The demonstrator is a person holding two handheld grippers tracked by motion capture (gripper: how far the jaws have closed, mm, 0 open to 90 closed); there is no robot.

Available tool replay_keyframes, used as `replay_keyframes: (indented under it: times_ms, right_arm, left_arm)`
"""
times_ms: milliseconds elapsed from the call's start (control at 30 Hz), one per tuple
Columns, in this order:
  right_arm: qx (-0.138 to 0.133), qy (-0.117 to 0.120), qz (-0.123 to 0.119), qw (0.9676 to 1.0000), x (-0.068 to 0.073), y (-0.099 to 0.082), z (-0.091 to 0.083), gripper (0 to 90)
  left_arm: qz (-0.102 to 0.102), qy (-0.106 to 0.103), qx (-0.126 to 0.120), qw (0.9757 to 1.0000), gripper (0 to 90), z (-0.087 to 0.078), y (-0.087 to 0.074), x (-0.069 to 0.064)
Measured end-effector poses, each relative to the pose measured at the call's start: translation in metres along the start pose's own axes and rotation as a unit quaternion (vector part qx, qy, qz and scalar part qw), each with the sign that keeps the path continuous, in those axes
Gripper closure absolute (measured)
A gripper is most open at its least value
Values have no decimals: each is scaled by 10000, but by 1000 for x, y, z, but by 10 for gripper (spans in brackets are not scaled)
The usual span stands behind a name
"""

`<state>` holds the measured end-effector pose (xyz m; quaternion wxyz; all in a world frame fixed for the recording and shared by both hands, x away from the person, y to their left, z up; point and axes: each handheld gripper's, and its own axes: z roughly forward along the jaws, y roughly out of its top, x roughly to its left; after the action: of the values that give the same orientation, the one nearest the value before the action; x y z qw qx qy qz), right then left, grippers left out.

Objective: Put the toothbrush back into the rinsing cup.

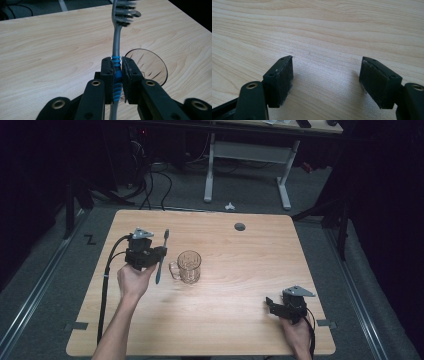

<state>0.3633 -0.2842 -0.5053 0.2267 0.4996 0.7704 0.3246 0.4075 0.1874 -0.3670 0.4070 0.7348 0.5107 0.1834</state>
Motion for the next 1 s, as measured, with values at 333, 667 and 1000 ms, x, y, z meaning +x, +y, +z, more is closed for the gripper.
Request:
replay_keyframes:
  times_ms: [333, 667, 1000]
  right_arm:
    - [-1, 4, -5, 10000, 0, 0, 0, 273]
    - [-2, 7, -10, 10000, 0, 0, 0, 273]
    - [-2, 10, -13, 10000, 0, 0, 0, 273]
  left_arm:
    - [-52, -172, -211, 9996, 805, 5, 11, -3]
    - [-91, -223, -449, 9987, 805, 5, 23, -5]
    - [-109, -216, -634, 9977, 805, 11, 27, -7]
